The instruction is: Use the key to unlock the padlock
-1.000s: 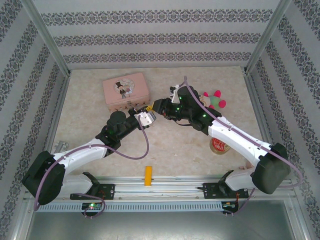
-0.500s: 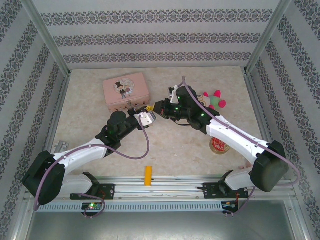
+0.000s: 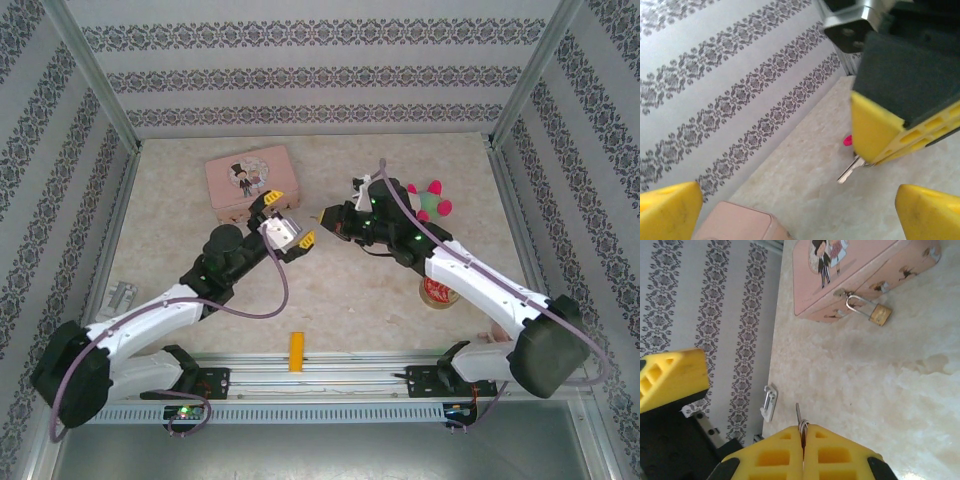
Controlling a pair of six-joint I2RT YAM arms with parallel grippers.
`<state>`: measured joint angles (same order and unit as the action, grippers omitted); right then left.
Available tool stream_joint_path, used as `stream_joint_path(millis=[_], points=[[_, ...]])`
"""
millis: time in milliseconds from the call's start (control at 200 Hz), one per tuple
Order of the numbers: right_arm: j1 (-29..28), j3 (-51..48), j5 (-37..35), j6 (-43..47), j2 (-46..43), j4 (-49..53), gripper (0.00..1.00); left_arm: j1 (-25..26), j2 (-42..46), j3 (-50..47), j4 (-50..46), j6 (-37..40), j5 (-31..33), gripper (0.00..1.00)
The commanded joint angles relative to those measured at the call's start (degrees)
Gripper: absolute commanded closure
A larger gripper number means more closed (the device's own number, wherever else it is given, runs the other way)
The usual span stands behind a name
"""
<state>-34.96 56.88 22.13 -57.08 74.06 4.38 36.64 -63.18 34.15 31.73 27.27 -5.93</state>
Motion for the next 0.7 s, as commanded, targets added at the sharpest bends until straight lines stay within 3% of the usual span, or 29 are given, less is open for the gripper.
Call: stream_joint_path(millis=[0, 185, 295, 415, 550, 695], points=[[1.4, -2.6, -0.3, 3.8, -3.2, -4.3, 1.0, 0.6, 4.7, 2.0, -7.8, -13.1, 4.2, 0.01], [4.0, -5.3, 2.9, 8.0, -4.9, -8.5, 1.0, -0.4, 6.8, 9.0, -26.2, -25.9, 1.0, 0.01], [4.6, -6.0, 5.7, 10.3, -4.8, -11.8, 1.0, -4.6, 1.5, 18.1, -39.2, -36.3, -6.7, 0.01], [4.4, -6.3, 8.7, 13.2, -4.4, -14.8, 1.0, -9.6, -6.1, 26.7, -47.6, -44.8, -19.9, 0.01], [4.1, -8.4, 9.5, 15.0, -4.2, -20.0, 1.0, -13.5, -10.0, 25.6, -37.2, -58.7, -34.5, 0.01], [4.2, -11.2, 10.3, 14.3, -3.7, -26.5, 1.0, -14.5, -12.2, 21.6, -20.0, -72.8, -39.8, 0.03]])
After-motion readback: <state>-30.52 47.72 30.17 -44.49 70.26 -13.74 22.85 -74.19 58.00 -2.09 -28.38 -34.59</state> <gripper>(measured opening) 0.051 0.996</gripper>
